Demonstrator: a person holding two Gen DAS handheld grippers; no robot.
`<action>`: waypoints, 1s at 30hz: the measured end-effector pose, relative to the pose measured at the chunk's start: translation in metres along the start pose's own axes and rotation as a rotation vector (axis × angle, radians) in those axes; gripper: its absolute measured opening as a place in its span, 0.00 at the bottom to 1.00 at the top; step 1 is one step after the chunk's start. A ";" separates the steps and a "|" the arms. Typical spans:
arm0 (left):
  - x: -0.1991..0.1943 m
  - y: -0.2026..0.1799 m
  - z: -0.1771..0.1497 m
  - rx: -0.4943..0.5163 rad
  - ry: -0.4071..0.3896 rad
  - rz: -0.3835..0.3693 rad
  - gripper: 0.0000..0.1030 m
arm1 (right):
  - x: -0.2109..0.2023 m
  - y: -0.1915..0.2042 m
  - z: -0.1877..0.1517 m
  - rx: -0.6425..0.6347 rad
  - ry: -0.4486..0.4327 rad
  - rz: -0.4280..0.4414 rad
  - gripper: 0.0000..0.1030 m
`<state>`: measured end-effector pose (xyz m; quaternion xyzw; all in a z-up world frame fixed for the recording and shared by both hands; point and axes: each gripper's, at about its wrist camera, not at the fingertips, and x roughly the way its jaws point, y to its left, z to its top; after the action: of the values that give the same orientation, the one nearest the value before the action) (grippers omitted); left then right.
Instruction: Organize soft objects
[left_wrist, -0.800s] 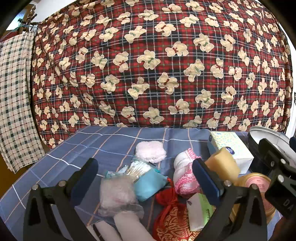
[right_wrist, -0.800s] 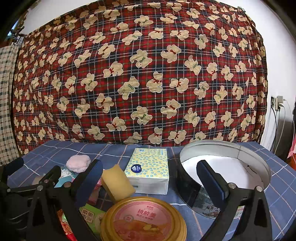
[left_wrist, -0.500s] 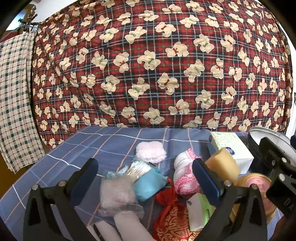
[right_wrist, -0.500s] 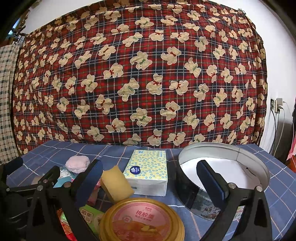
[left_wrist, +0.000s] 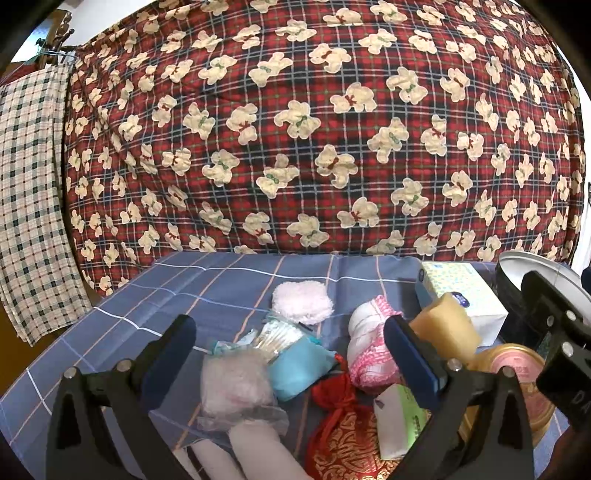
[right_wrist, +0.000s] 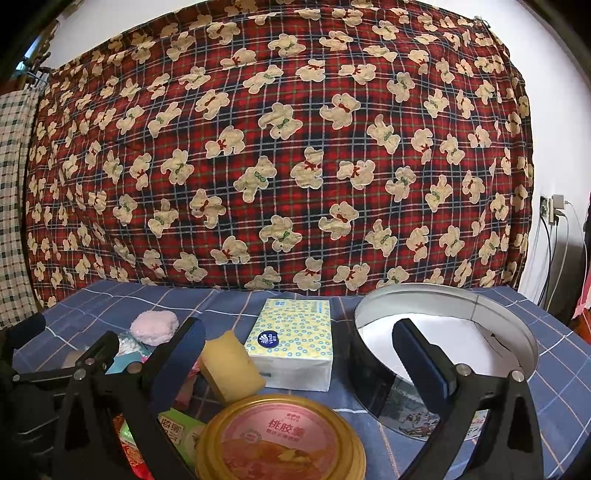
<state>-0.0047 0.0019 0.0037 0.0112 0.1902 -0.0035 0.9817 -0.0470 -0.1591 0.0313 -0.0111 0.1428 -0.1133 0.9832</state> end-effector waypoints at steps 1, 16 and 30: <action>0.000 0.000 0.000 0.000 0.000 0.000 1.00 | 0.000 -0.004 0.000 -0.001 -0.002 0.001 0.99; 0.001 -0.001 -0.001 -0.001 0.000 0.001 1.00 | 0.000 -0.002 0.000 -0.004 0.005 0.000 0.99; 0.000 0.001 -0.003 -0.003 0.010 0.009 1.00 | -0.002 -0.004 -0.004 -0.046 0.011 0.026 0.99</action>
<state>-0.0054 0.0030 0.0008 0.0108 0.1949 0.0010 0.9808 -0.0506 -0.1629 0.0281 -0.0313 0.1510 -0.0974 0.9832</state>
